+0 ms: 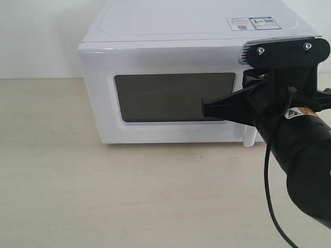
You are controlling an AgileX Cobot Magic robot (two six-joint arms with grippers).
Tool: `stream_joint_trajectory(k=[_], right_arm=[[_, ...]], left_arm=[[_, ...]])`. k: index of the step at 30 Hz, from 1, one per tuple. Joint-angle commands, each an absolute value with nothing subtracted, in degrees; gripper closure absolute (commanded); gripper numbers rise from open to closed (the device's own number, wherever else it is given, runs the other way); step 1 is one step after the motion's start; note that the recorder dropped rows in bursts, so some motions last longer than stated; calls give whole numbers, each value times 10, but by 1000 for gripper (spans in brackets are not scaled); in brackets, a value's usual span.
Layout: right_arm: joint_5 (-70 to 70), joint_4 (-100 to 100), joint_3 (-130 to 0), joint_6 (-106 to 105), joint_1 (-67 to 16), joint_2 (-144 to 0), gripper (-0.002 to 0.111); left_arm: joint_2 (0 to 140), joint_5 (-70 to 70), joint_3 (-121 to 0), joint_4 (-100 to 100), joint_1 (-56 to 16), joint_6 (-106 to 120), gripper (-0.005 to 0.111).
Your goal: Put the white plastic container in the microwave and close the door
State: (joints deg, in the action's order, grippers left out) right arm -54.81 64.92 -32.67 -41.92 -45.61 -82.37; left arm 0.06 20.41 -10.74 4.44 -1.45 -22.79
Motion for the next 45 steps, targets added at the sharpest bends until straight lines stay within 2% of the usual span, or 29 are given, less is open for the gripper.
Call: stream_joint_trajectory(k=[1,7,14,20,37,45], right_arm=[[-550,647,-325,-423,-457,-818,108],[-550,647,-325,-423,-457,-818,108],[-550,647,-325,-423,-457,-818,108],[-550,647,-325,-423,-457,-818,108],[-548,647,-325,-423,-457,-818,108],[-547,647,-325,-423,-457,-776,108]], left_arm=[[0,72,-41,102,-11,-265,103],[0,4,0,106,-11,-265,103],[0,67,0,106,-11,-219,103],[0,181,0,104,-11,-187,103],[0,178,0,100,-11,-187,103],[0,178,0,100,-11,-187,103]])
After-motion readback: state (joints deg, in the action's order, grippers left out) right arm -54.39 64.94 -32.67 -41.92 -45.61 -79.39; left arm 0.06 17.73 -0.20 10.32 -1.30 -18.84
